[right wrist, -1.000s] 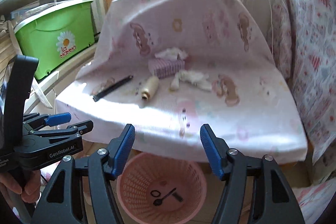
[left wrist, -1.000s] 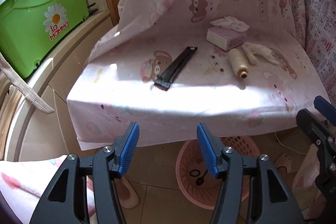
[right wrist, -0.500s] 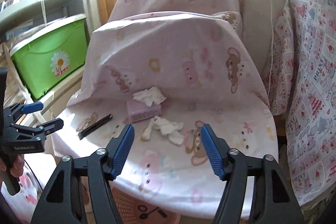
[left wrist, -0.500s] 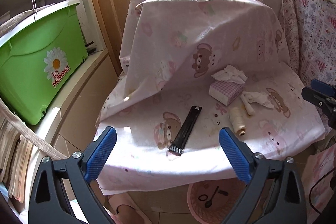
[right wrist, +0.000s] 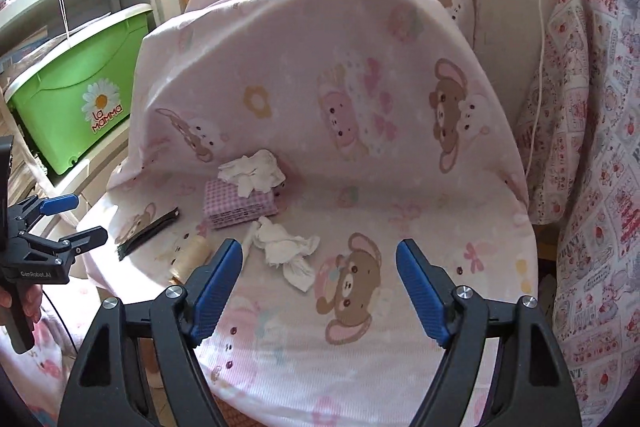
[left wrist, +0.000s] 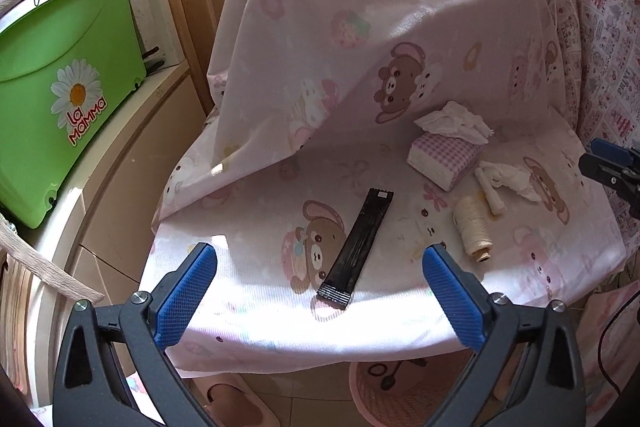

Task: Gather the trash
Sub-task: 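Raise both open tools from the basket back toward the seat, then lower the left tool onto the black comb and close it, then close the right tool on the white crumpled tissue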

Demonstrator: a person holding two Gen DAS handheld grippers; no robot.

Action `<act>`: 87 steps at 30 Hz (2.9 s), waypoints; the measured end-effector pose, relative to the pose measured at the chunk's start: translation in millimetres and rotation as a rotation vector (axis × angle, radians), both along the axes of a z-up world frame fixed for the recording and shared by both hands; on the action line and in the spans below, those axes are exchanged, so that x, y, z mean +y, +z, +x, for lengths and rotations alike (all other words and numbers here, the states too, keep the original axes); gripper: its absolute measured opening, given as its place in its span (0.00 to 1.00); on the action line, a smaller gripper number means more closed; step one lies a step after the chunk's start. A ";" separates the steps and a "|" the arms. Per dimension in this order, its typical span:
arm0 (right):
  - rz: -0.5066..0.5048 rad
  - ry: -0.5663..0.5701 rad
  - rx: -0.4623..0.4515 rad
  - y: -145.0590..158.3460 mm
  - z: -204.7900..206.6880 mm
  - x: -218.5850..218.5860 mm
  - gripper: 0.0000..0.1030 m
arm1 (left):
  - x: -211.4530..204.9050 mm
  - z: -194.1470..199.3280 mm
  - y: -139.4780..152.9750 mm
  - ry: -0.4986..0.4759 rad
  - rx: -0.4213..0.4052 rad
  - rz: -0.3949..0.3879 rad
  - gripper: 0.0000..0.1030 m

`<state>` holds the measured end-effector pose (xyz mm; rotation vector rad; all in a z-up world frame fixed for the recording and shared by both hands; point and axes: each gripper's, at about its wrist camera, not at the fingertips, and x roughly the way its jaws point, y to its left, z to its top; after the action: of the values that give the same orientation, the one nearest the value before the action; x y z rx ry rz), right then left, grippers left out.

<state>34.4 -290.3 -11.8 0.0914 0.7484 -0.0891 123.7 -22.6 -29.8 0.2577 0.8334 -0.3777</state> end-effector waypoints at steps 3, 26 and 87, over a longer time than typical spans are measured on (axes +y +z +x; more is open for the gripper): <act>-0.024 0.001 0.013 -5.1 -1.3 4.4 0.79 | -1.0 -1.2 -10.6 -0.015 -0.005 0.024 0.99; -0.021 0.034 0.004 -15.6 17.4 18.8 0.61 | -6.9 17.0 -42.1 -0.054 0.054 -0.028 0.48; 0.019 0.020 0.099 -46.2 54.1 17.0 0.59 | 2.9 1.6 -3.2 -0.028 -0.075 -0.142 0.03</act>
<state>88.5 -273.3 -58.0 0.0981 0.8493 -0.0681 125.3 -19.8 -33.0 0.1507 0.7261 -0.4491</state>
